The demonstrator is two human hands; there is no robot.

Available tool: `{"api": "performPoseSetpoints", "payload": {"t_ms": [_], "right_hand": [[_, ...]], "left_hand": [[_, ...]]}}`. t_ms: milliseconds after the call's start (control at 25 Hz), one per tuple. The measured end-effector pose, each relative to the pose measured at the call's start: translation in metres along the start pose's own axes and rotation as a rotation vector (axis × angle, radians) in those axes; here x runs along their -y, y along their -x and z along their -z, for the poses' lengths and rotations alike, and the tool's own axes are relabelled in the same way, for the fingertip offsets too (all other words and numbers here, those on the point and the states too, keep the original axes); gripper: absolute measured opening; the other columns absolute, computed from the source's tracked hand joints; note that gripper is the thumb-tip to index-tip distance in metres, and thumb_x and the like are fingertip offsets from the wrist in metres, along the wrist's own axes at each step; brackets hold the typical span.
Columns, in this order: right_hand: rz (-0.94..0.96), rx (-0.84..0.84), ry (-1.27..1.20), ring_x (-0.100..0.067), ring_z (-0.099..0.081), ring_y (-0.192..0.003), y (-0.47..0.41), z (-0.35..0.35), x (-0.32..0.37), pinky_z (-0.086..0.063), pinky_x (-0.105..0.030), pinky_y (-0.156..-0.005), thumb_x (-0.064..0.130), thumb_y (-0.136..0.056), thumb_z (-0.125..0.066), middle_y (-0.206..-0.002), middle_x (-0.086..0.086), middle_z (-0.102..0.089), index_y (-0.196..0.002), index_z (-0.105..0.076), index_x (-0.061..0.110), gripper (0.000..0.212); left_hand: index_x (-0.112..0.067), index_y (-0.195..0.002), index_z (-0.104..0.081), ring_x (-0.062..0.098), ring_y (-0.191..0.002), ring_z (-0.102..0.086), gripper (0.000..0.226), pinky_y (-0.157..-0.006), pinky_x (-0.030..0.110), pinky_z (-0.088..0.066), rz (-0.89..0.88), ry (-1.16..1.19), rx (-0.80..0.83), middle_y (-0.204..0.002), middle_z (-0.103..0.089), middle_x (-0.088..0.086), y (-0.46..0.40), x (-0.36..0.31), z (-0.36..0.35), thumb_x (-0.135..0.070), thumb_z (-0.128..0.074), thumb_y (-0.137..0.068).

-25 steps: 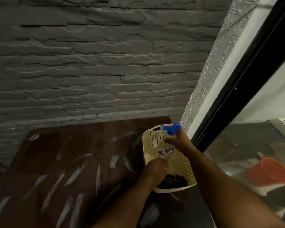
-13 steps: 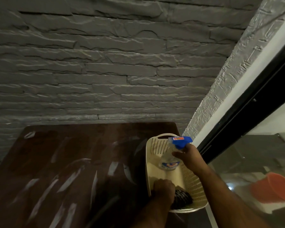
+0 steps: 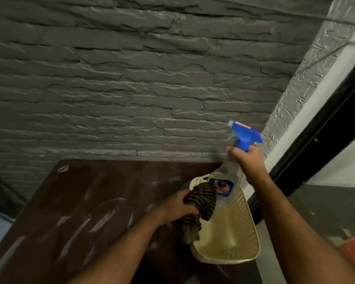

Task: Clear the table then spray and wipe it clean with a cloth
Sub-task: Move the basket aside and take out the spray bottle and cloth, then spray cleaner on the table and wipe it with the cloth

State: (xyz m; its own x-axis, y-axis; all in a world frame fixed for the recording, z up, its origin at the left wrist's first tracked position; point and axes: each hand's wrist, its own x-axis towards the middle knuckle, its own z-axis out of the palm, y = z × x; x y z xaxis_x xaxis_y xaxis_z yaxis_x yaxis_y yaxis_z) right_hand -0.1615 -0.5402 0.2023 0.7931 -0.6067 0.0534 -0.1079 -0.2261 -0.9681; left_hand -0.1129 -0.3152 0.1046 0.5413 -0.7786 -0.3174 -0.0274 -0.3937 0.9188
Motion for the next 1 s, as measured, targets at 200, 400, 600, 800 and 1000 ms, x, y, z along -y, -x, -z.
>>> {"api": "performPoseSetpoints", "payload": {"t_ms": [200,400,600,800,1000], "right_hand": [[-0.031,0.243,-0.279,-0.023,-0.065,-0.061,0.004,-0.072,0.041,-0.059,-0.033,-0.059,-0.001,-0.090,-0.055,-0.069,-0.010,-0.065,-0.087,-0.059,0.005,0.007],[-0.142,0.535,-0.216,-0.014,-0.059,-0.052,0.040,-0.181,0.051,-0.052,-0.024,-0.053,0.008,-0.086,-0.070,-0.064,-0.004,-0.060,-0.104,-0.064,0.018,0.022],[-0.151,0.767,-0.033,-0.010,-0.060,-0.059,0.087,-0.290,0.035,-0.051,-0.016,-0.055,0.006,-0.081,-0.075,-0.072,-0.002,-0.062,-0.093,-0.064,0.008,0.016],[-0.185,0.697,0.132,-0.018,-0.068,-0.068,0.109,-0.380,0.030,-0.056,-0.030,-0.064,0.019,-0.081,-0.077,-0.078,-0.004,-0.070,-0.093,-0.064,0.012,0.019],[-0.176,0.596,0.248,-0.012,-0.062,-0.066,0.107,-0.444,0.035,-0.053,-0.029,-0.065,0.018,-0.079,-0.078,-0.077,0.003,-0.066,-0.085,-0.059,0.027,0.021]], "left_hand": [[-0.014,-0.120,-0.058,0.032,-0.104,-0.065,0.050,-0.095,0.049,-0.050,0.023,0.630,-0.291,-0.110,-0.069,0.014,0.038,0.016,0.074,-0.016,-0.068,-0.071],[-0.009,-0.113,-0.059,0.025,-0.091,-0.069,0.039,-0.081,0.037,-0.058,0.135,0.626,-0.659,-0.104,-0.071,0.013,0.081,0.072,0.109,-0.015,-0.066,-0.075],[-0.004,-0.107,-0.066,0.020,-0.078,-0.069,0.028,-0.069,0.030,-0.057,0.229,0.624,-0.867,-0.099,-0.072,0.015,0.144,0.163,0.174,0.004,-0.051,-0.085],[-0.011,-0.107,-0.063,0.022,-0.087,-0.070,0.024,-0.079,0.035,-0.057,0.289,0.597,-0.976,-0.100,-0.072,0.012,0.187,0.215,0.255,-0.005,-0.059,-0.085],[-0.013,-0.109,-0.063,0.023,-0.089,-0.070,0.024,-0.078,0.035,-0.057,0.304,0.591,-0.926,-0.100,-0.072,0.010,0.206,0.251,0.312,-0.005,-0.059,-0.086]]}}
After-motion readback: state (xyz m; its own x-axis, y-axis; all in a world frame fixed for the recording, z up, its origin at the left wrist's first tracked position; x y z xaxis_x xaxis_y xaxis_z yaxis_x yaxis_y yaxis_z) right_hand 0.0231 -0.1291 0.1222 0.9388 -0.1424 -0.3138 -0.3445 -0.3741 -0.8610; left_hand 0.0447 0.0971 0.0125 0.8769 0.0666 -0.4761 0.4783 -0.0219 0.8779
